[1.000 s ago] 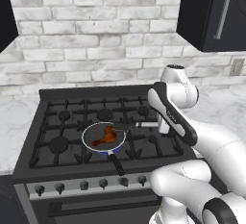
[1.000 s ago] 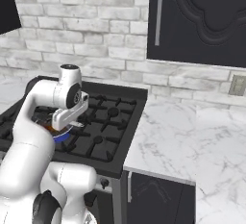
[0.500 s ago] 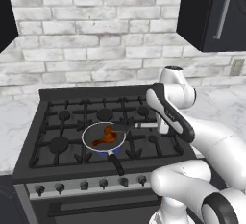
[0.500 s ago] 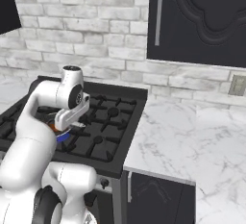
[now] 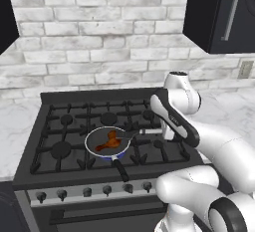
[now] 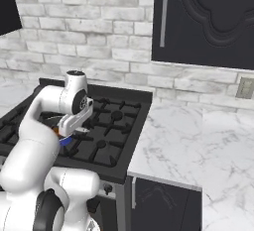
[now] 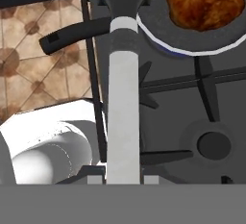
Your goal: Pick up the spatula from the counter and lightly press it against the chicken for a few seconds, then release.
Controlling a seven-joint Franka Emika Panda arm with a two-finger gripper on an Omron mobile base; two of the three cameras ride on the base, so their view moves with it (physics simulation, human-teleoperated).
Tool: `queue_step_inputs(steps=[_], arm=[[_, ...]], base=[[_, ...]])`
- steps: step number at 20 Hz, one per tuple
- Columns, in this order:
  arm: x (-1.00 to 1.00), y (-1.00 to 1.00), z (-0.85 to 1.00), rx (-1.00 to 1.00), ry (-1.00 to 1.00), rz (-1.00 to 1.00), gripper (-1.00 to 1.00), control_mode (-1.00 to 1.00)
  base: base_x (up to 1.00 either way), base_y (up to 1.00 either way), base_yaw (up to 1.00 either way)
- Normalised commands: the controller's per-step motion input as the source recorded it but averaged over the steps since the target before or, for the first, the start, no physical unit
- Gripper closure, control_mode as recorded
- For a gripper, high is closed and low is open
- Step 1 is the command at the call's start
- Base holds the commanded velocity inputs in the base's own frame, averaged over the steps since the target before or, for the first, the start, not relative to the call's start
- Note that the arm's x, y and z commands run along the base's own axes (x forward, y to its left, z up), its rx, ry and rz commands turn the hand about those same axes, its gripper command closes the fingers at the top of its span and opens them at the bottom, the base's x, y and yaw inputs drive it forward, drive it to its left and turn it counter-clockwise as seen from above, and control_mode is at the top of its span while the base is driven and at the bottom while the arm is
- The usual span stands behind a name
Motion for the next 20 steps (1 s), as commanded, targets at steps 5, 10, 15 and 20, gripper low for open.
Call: queue_step_inputs(steps=[5,10,15,20], arm=[[0.13,-0.02,-0.07,0.0,0.0,0.02,1.0,-1.0],[0.16,-0.02,-0.11,0.0,0.0,0.02,1.0,-1.0],[0.18,-0.01,-0.12,0.0,0.0,0.01,1.0,-1.0],[0.21,0.0,-0.09,0.0,0.0,0.01,1.0,-1.0]], base=[[0.0,0.0,0.0],[0.0,0.0,0.0],[0.0,0.0,0.0],[0.0,0.0,0.0]])
